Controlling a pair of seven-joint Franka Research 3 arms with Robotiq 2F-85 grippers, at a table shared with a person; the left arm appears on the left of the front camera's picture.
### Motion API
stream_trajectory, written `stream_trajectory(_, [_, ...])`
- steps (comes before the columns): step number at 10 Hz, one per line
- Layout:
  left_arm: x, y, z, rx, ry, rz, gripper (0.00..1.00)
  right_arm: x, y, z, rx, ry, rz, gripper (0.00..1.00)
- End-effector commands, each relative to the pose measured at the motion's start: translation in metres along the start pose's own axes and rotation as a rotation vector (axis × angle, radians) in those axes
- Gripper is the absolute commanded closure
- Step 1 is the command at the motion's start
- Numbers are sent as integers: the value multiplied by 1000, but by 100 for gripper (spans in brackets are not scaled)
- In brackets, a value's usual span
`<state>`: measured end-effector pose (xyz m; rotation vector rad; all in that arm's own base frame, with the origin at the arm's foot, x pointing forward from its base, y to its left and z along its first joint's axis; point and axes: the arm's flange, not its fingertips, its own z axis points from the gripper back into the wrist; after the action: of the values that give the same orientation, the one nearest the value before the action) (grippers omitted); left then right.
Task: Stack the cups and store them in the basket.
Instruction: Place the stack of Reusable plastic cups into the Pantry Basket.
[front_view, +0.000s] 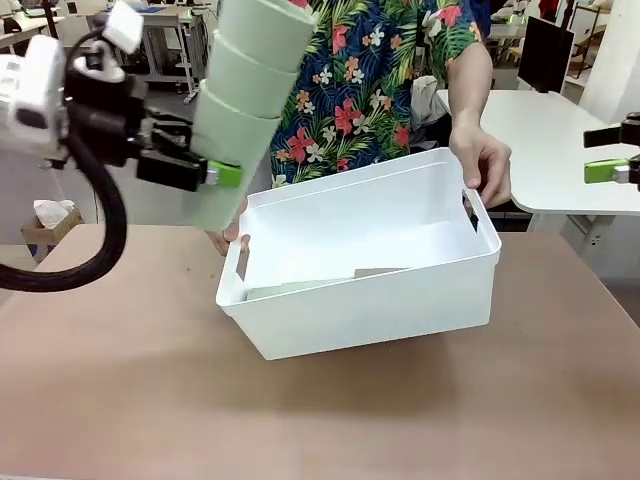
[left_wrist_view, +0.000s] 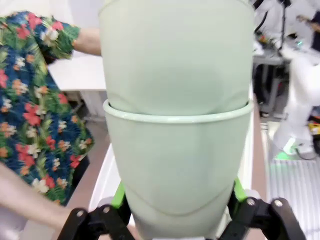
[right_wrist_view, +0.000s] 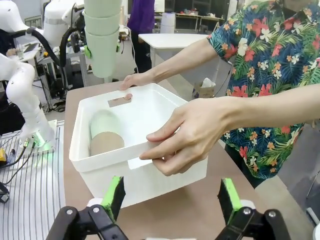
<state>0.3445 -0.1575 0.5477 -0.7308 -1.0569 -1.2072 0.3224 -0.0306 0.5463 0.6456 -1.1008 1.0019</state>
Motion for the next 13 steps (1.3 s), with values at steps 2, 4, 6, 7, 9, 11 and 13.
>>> stream_trajectory(2, [24,18,-39,25,104,21,13,2,-3,-3,-2,-27,18,0])
stream_trajectory(4, [33,23,-72,32,176,8,13,2,-3,-3,-2,-27,18,0])
stream_trajectory(6, [32,27,-103,42,247,-14,13,2,-3,-3,-2,-27,18,0])
stream_trajectory(7, [29,27,-120,41,286,-29,13,2,-3,-3,-2,-27,18,0])
stream_trajectory(9, [20,25,-143,48,342,-38,13,2,-3,-3,-2,-27,18,0])
stream_trajectory(11, [10,22,-162,58,390,-41,13,2,-3,-3,-2,-27,18,0])
stream_trajectory(13, [0,21,-176,63,423,-46,13,2,-3,-3,-2,-27,18,0])
